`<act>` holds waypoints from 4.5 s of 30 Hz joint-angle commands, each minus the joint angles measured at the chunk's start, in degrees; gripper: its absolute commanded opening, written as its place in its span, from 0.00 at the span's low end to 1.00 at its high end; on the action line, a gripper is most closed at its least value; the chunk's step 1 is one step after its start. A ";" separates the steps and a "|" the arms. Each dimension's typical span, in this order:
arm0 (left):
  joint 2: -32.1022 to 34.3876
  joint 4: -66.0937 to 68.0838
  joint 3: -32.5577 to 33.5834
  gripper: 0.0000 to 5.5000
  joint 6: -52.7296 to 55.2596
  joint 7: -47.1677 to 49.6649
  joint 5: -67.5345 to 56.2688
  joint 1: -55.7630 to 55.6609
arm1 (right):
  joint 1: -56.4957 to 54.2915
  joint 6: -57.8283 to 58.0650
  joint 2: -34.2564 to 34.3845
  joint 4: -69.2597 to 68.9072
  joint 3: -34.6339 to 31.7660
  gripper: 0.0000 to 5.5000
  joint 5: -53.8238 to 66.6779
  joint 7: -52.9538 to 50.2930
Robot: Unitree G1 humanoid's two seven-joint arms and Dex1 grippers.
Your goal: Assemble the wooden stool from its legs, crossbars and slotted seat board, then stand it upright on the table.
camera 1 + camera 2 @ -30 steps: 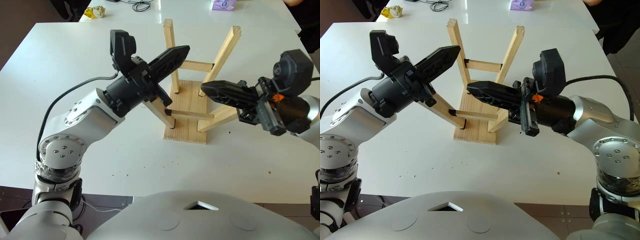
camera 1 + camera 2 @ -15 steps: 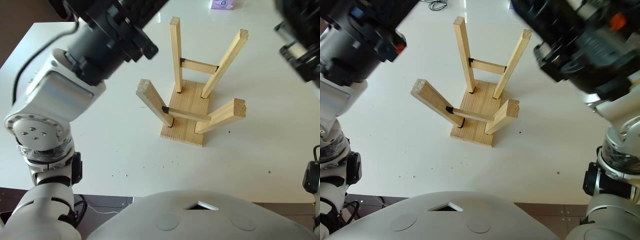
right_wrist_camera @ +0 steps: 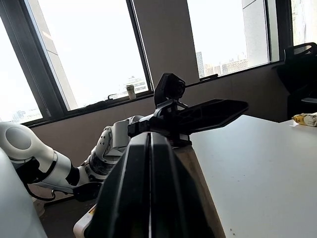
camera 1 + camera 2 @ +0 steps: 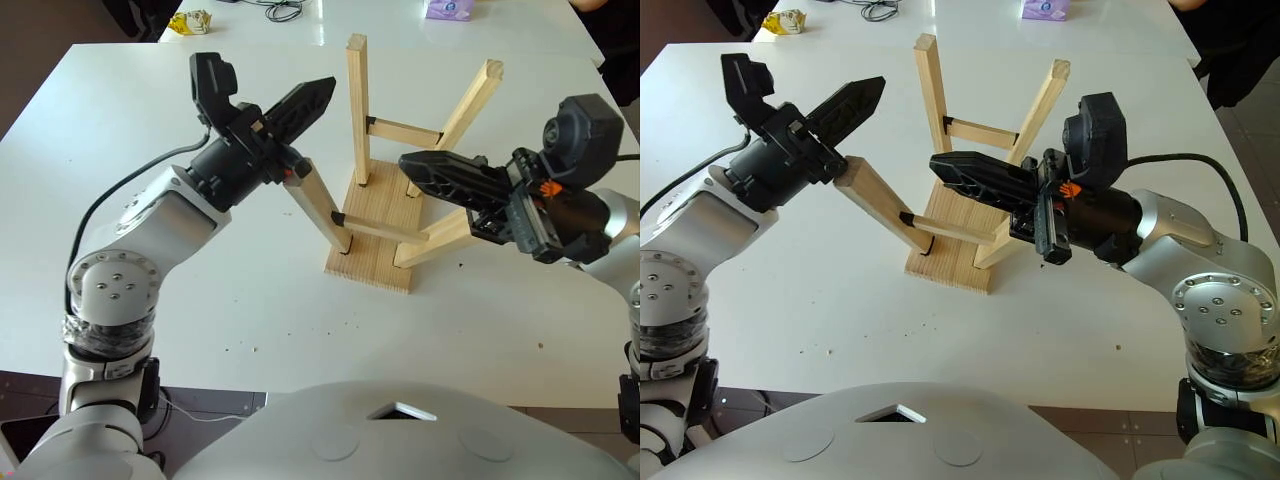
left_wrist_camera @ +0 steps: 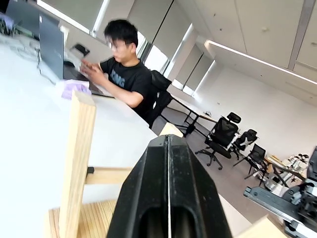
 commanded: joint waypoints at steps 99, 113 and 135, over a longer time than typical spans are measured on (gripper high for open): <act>11.22 32.55 7.68 0.00 -12.68 -58.87 65.03 30.51 | -10.35 -39.33 16.11 59.74 20.46 0.00 -78.57 33.53; 1.28 27.47 -2.72 0.00 -13.70 -53.86 67.33 25.43 | -1.96 -37.23 6.77 48.78 23.40 0.00 -78.19 39.64; 0.31 21.98 3.14 0.00 -12.68 -48.57 65.13 31.08 | 5.02 -23.39 -3.72 34.92 8.26 0.00 -66.00 38.61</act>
